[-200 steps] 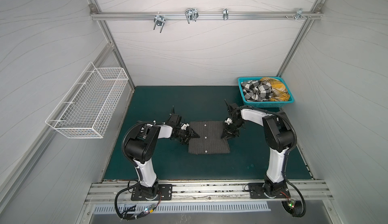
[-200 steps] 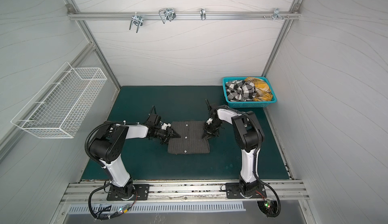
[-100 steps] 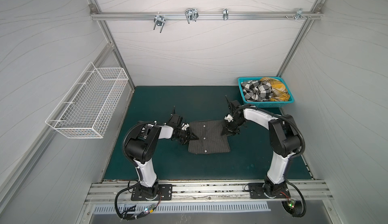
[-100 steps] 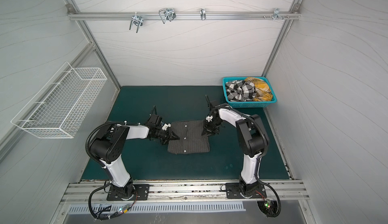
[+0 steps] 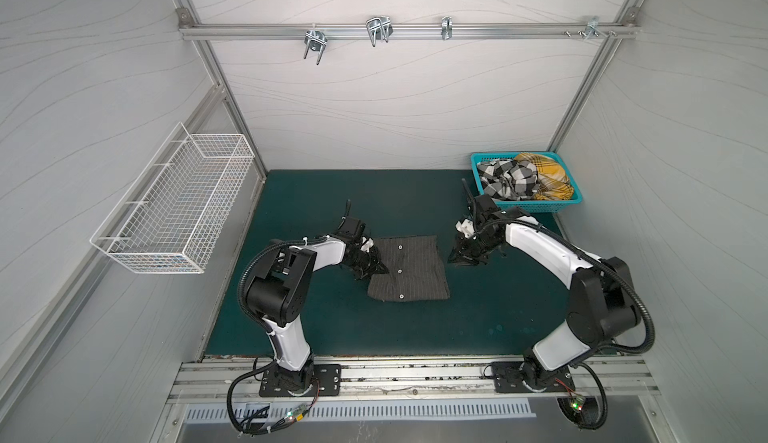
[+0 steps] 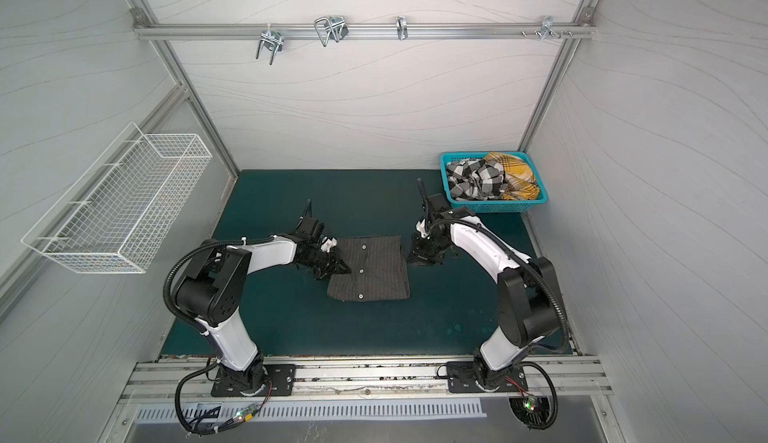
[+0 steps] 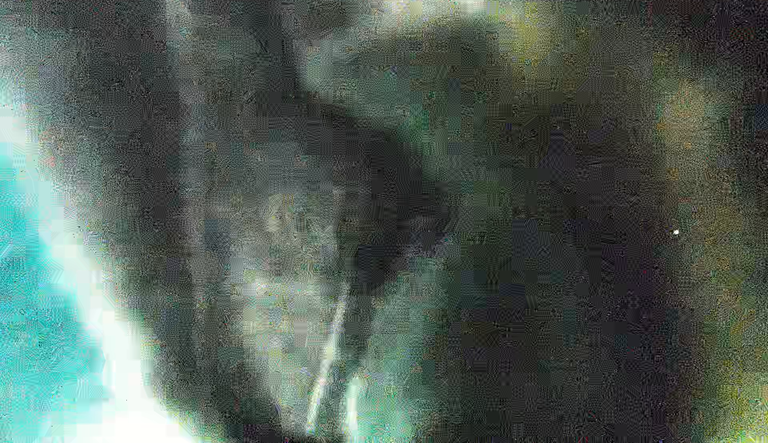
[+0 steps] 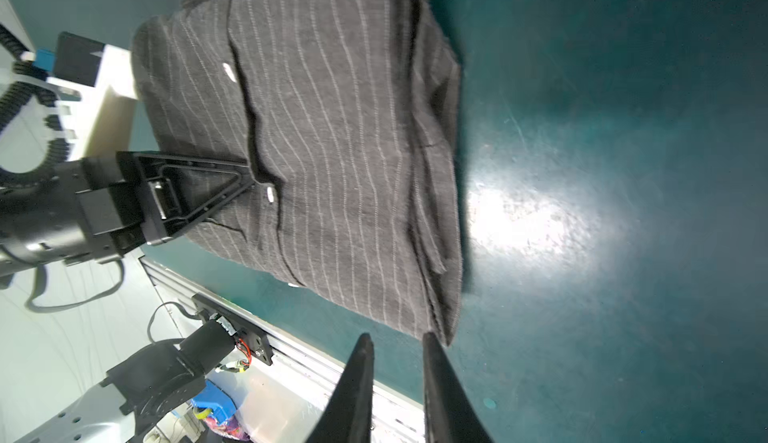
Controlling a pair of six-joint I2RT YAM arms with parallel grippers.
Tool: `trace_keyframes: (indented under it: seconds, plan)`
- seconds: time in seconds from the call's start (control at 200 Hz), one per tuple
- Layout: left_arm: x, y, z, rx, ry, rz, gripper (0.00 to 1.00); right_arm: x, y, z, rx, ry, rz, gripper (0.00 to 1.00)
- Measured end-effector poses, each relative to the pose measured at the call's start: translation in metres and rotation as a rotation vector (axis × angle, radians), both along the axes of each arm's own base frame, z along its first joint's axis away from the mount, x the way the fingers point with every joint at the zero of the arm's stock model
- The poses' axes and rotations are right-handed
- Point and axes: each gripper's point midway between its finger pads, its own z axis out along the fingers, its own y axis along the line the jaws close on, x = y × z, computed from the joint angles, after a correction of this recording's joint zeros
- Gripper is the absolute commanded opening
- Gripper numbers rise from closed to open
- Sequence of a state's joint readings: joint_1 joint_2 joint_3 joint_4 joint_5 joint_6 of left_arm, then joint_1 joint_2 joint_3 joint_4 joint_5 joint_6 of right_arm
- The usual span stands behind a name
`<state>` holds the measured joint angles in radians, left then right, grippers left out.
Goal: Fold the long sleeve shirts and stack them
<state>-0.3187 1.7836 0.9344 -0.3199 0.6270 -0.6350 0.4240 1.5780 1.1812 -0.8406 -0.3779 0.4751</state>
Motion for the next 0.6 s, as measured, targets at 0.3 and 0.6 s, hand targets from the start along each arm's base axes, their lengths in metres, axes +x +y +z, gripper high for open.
trace_keyframes:
  seconds: [0.3,0.6]
  plan:
    - [0.003,0.009,0.007,0.077,-0.019,-0.033,0.0,-0.006,-0.004,0.012,0.009,-0.033,-0.008,0.23]
    - [0.009,0.029,0.053,0.191,-0.084,-0.05,0.0,-0.009,-0.006,0.017,0.015,-0.043,-0.008,0.23]
